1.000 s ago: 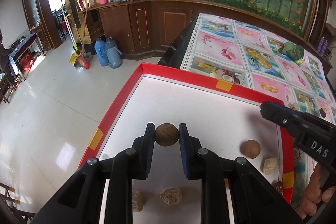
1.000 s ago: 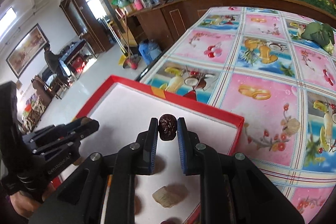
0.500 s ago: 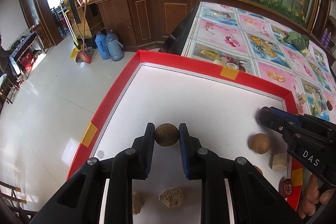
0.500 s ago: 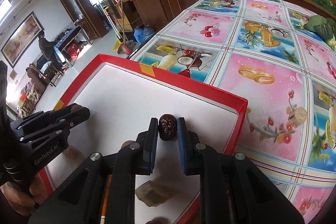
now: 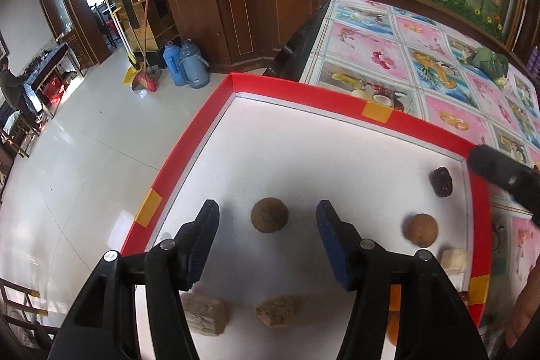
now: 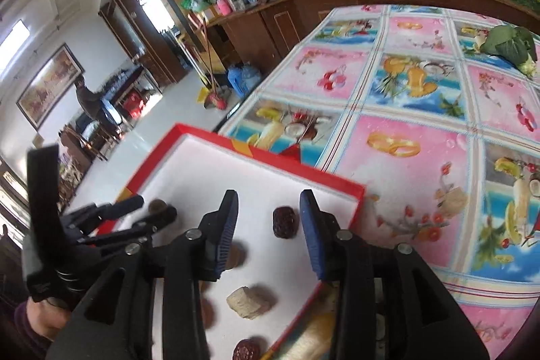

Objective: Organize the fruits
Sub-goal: 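Carry the ball into the tray and open the left tool while the right tool drops the date, then move both open tools back to the remaining items on the tablecloth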

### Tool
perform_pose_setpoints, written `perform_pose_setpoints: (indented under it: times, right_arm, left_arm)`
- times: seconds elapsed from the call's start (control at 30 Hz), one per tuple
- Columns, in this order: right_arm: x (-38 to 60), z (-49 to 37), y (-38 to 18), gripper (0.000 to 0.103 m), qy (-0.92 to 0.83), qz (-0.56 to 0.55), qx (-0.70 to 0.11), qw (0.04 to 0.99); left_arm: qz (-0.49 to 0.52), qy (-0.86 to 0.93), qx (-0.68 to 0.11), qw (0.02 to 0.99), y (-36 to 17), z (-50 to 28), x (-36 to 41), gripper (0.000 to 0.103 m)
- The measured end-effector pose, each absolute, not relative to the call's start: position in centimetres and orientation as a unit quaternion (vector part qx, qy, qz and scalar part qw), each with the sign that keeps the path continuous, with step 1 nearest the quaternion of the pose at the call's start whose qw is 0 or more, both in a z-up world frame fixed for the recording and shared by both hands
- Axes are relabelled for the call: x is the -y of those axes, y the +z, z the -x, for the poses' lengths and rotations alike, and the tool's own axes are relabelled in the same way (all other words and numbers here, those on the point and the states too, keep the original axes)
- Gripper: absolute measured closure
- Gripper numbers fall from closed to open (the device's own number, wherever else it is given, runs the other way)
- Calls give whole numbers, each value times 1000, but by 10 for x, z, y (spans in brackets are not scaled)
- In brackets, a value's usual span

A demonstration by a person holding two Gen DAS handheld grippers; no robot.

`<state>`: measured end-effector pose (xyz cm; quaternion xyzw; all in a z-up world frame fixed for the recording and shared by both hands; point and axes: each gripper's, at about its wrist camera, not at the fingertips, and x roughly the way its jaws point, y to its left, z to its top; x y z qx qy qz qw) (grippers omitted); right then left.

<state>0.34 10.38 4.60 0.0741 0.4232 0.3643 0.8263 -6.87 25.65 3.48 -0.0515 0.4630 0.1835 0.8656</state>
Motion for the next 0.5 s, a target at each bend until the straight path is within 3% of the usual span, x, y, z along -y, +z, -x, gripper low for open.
perform_pose_setpoints:
  times: [0.27,0.5]
  right_arm:
    - [-19,-30,59,61,316,-142,-407,845]
    - [77,-48,61,61,253,-196,-393,862]
  left_arm:
    - [32,158,-444,882,59,64,-216,36]
    - [-8,111,-444,889,67,48,-160,35]
